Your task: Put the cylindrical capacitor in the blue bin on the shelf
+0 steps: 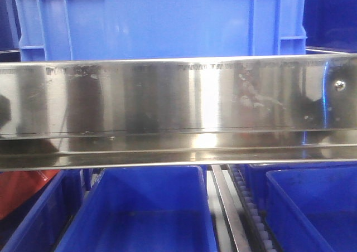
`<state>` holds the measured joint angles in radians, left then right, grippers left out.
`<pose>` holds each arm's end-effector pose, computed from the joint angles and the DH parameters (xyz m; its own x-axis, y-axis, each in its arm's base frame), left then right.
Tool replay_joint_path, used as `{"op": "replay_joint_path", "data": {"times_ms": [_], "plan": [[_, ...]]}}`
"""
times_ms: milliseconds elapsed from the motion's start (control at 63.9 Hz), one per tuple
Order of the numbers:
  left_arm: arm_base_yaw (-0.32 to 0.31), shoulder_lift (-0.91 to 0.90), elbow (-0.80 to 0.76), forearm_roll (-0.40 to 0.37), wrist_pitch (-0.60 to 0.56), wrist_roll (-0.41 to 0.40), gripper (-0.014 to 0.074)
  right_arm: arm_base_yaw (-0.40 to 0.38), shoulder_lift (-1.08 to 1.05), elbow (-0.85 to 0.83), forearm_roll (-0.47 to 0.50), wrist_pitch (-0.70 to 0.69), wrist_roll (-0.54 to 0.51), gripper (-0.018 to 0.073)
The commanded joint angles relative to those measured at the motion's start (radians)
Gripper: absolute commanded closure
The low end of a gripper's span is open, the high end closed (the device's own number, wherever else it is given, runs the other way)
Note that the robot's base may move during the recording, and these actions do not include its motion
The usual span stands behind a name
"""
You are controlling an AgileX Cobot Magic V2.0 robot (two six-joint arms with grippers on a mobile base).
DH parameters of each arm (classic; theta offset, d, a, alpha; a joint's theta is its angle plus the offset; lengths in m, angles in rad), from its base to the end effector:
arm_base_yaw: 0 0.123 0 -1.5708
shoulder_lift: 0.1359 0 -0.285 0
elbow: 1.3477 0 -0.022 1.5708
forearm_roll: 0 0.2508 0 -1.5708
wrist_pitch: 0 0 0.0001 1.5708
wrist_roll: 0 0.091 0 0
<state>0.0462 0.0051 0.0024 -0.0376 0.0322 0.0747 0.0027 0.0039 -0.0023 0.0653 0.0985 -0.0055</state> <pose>0.0569 0.0025 0.2092 0.0457 0.0393 -0.9982 -0.0467 0.9982 0.0371 0.0568 0.0007 0.2048 -0.0132 0.0594 -0.9981 -0.0083 0.9982 0.0595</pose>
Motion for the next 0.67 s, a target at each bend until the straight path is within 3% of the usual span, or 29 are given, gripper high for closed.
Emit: {"op": "replay_joint_path", "data": {"times_ms": [0,658], "plan": [[0.002,-0.005,-0.002,-0.006,-0.02,-0.002,0.0708,-0.007,-0.004,0.002,-0.009,-0.024,-0.006,0.0712],[0.002,-0.005,-0.002,-0.006,-0.02,-0.002,0.0708,-0.007,-0.004,0.002,-0.009,-0.024,-0.006,0.0712]]}}
